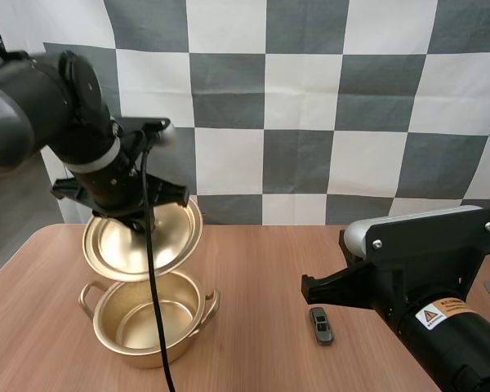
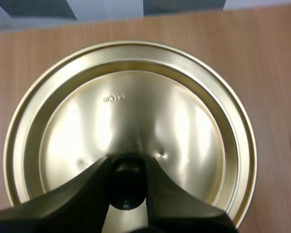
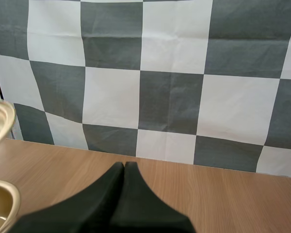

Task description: Open the pot, put the car inside, and close it

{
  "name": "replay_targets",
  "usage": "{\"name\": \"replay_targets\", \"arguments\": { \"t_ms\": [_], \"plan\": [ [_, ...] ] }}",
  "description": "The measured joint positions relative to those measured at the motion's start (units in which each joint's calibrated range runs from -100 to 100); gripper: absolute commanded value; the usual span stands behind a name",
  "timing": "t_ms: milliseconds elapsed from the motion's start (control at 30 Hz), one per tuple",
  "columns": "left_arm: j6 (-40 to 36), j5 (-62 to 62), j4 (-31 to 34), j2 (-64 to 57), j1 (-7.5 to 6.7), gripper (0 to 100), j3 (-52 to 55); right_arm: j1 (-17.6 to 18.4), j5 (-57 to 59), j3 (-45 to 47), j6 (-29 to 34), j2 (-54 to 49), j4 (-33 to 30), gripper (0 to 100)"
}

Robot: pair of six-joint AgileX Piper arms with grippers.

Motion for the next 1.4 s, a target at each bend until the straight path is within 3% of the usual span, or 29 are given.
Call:
{"name": "replay_targets", "arguments": {
  "t_ms": [333, 667, 1000, 1233, 1267, 1400],
  "plan": [
    [-2.1, 0.0, 0.0, -11.8, 0.00, 0, -18.2, 0.0, 0.0, 0.0, 0.0, 0.0, 0.0, 0],
    [-2.1, 0.0, 0.0, -16.6, 0.00, 0, -19.1, 0.0, -0.3, -3.2, 0.4, 0.8, -5.9, 0],
    [-2.1, 0.0, -1.0, -16.6, 0.00, 0, -19.1, 0.0, 19.9, -16.8, 5.5, 14.6, -11.4, 0],
    [-2.1, 0.0, -1.2, -16.6, 0.00, 0, -19.1, 0.0, 34.2, -28.2, 6.4, 25.4, -10.7, 0],
    [-2.1, 0.0, -1.2, -16.6, 0.00, 0, -19.1, 0.0, 40.8, -33.2, 7.1, 30.1, -12.2, 0],
    [-2.1, 0.0, -1.2, -16.6, 0.00, 0, -19.1, 0.0, 49.5, -41.2, 7.1, 37.7, -13.9, 0]
  ]
}}
